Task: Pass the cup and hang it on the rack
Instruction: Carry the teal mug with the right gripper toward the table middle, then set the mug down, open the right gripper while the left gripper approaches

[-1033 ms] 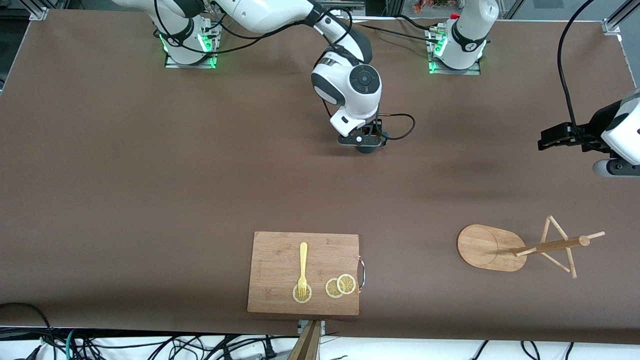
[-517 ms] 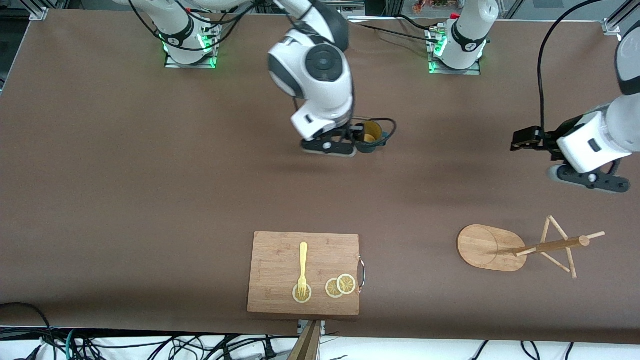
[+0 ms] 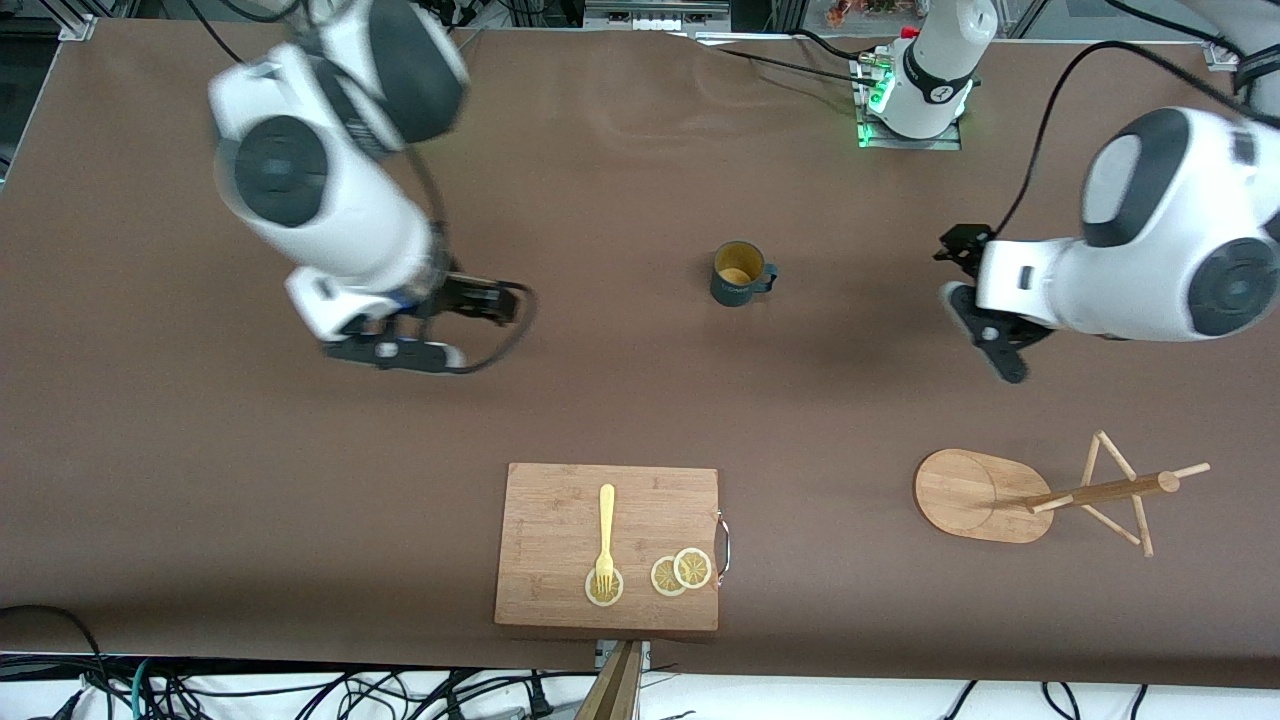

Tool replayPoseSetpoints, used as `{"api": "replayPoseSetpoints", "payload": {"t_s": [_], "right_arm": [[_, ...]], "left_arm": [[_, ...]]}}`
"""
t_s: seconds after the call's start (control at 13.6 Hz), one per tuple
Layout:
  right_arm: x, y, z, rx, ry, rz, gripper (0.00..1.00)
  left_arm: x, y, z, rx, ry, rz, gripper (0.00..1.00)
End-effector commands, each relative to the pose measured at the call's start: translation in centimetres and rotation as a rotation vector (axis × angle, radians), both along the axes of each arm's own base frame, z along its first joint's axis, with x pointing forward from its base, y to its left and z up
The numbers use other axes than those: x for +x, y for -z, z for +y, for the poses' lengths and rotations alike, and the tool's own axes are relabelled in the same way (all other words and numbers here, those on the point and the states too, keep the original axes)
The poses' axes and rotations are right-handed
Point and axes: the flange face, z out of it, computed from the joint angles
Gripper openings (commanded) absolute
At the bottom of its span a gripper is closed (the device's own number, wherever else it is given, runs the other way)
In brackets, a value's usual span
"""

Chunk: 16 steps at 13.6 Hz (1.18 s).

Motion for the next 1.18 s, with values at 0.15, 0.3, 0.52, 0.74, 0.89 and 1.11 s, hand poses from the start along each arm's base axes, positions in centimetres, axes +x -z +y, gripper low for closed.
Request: {"api": "replayPoseSetpoints", "payload": {"t_s": [0.15, 0.3, 0.52, 0.74, 0.89, 1.11], "right_arm": [[-3.2, -4.9, -16.5, 0.031, -0.16, 0.008, 1.0], [-4.3, -4.2, -21.6, 0.038, -0.22, -0.016, 1.0], [-4.5, -3.4, -23.3, -0.026, -0.253, -0.027, 1.0], [-3.9, -3.8, -22.4, -0.074, -0.269, -0.039, 1.0], [-3.7, -3.9, -23.1, -0.062, -0.247, -0.051, 1.0], [-3.3, -3.5, -22.0, -0.065, -0.263, -0.059, 1.0]], "left_arm": [[-3.1, 5.8, -1.5, -0.17, 0.282, -0.148, 1.0], [-4.5, 8.4, -1.8, -0.249, 0.322, -0.222, 1.0], [-6.5, 12.3, -2.8, -0.352, 0.327, -0.302, 1.0], [-8.7, 15.8, -4.4, -0.407, 0.329, -0.347, 1.0], [-10.3, 17.4, -4.8, -0.419, 0.308, -0.364, 1.0], [-11.7, 19.8, -2.3, -0.565, 0.295, -0.402, 1.0]]}}
